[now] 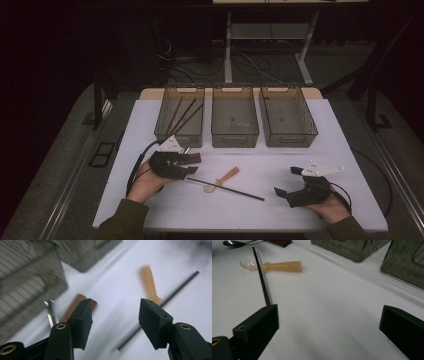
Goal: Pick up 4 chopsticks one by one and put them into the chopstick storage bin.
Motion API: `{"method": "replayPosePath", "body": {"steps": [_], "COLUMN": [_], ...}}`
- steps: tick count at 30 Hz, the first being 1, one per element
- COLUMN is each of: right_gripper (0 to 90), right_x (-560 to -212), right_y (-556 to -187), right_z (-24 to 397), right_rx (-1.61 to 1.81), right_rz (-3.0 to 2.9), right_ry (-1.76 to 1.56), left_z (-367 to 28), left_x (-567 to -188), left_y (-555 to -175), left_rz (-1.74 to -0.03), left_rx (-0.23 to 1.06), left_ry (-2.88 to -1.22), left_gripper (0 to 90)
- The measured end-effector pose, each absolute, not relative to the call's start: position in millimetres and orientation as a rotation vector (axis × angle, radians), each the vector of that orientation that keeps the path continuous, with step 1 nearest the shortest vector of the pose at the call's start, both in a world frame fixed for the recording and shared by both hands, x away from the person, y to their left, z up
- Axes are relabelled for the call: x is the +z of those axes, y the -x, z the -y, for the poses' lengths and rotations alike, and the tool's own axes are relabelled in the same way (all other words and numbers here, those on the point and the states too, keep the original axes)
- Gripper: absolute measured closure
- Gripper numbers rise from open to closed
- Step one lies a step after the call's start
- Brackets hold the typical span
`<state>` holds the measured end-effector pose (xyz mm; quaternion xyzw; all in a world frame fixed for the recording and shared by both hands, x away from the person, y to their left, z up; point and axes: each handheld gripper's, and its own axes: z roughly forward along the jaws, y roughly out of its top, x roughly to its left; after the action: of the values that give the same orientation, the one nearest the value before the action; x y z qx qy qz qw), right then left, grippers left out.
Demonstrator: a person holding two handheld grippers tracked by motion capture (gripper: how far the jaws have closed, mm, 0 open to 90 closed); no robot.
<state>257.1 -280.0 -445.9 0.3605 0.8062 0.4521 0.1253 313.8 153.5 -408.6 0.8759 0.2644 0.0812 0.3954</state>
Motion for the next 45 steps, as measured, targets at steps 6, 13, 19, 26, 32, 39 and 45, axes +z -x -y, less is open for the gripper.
{"method": "replayPosePath", "body": {"steps": [6,13,19,26,32,39,45], "right_gripper": [2.2,2.2,2.2,2.2,2.2,2.2,2.2], "right_x": [-446.2,-446.6,-446.6,-446.3,-446.3,-446.1,-445.9], "right_y": [-257.4,-257.1,-257.2,-256.9,-257.4,-257.4,-257.5], "right_z": [279.7,278.6,279.0,278.9,279.8,280.1,280.5], "right_rx": [1.313,1.307,1.308,1.307,1.311,1.312,1.313], "right_rz": [-2.352,-2.361,-2.361,-2.361,-2.356,-2.354,-2.353], "right_ry": [-1.05,-1.044,-1.045,-1.051,-1.052,-1.047,-1.048], "left_z": [-153.5,-143.0,-141.2,-140.7,-140.2,-140.9,-142.1], "left_x": [-415.3,-424.1,-428.8,-433.1,-433.4,-431.3,-429.7], "left_y": [-304.3,-305.8,-307.5,-307.7,-305.1,-303.3,-298.5], "left_rz": [-0.664,-0.684,-0.698,-0.706,-0.713,-0.71,-0.709], "left_rx": [0.214,0.226,0.237,0.208,0.212,0.203,0.186], "left_ry": [-2.219,-2.292,-2.333,-2.351,-2.361,-2.352,-2.346], "left_gripper": [62.9,83.5,85.7,85.7,84.3,84.4,84.5]}}
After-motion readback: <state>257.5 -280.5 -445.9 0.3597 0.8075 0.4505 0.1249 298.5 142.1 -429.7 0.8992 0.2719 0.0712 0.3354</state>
